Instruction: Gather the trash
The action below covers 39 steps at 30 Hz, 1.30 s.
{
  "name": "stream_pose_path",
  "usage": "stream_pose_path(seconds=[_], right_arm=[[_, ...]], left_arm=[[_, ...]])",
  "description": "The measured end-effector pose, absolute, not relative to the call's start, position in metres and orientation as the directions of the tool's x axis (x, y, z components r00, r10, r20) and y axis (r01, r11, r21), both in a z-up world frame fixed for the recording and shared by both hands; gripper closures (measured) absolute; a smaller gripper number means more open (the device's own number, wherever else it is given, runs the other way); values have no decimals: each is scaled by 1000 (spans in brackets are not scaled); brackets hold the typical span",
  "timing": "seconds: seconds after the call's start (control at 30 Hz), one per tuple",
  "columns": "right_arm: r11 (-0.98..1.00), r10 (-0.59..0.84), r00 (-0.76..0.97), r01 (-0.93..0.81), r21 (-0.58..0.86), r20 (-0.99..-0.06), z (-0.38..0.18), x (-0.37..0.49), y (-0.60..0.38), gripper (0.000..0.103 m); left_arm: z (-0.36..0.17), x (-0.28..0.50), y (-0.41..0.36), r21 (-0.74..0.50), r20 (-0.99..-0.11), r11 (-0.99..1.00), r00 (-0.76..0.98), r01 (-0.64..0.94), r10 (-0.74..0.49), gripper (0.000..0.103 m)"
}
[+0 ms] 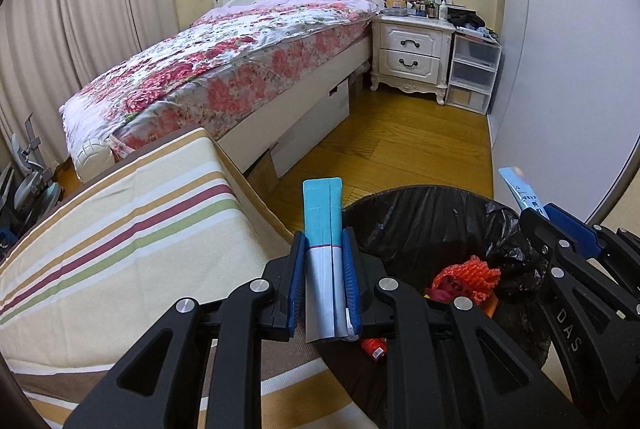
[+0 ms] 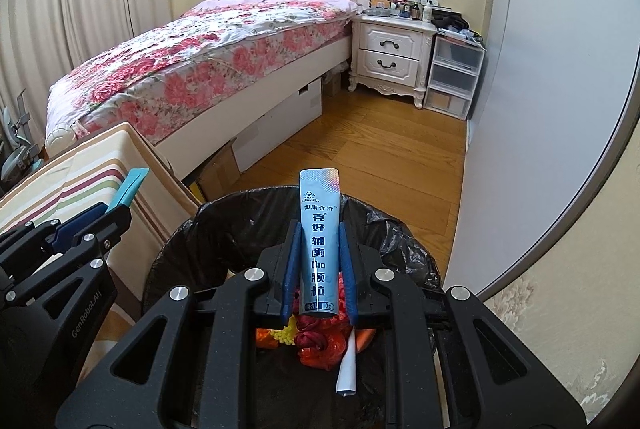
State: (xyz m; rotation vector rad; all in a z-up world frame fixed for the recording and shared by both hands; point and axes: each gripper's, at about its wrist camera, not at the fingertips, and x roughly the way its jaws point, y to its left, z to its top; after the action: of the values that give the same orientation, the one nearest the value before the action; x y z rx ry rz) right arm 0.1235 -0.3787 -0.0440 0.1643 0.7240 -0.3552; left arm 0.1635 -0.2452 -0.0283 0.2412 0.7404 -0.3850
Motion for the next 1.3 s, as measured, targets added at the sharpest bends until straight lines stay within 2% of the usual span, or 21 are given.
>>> stream_pose_path(seconds=[0.23, 0.3, 0.37, 0.4, 0.43, 0.5, 0.7, 1.3], right_arm=[[923, -278, 683, 384, 8, -675, -48, 126, -382, 83], [921, -285, 682, 389, 4, -674, -49, 126, -381, 78], [920, -289, 682, 392, 2, -671, -50, 125, -380, 70], [919, -293, 682, 393, -2, -670, -50, 125, -380, 69], [919, -294, 681, 394, -3, -670, -49, 125, -380, 68], [918, -300, 680, 397, -8, -669, -49, 125, -380, 66], [910, -330, 678, 412, -32, -657, -48, 122, -379, 52], [901, -359, 671, 431, -53, -649, -38, 104, -370, 28]], left_arm=[[-33, 167, -250, 76, -711, 900, 656, 430, -253, 83], [-34, 168, -250, 75, -717, 900, 650, 430, -252, 81], [-34, 169, -250, 74, -717, 900, 650, 429, -251, 67], [-34, 168, -250, 76, -714, 902, 654, 425, -249, 54], [-33, 168, -249, 76, -709, 903, 660, 423, -249, 48], [-32, 166, -249, 78, -704, 901, 664, 426, -253, 47], [-30, 165, -246, 79, -696, 905, 673, 418, -250, 32], [-15, 150, -219, 59, -666, 923, 704, 380, -248, 25]])
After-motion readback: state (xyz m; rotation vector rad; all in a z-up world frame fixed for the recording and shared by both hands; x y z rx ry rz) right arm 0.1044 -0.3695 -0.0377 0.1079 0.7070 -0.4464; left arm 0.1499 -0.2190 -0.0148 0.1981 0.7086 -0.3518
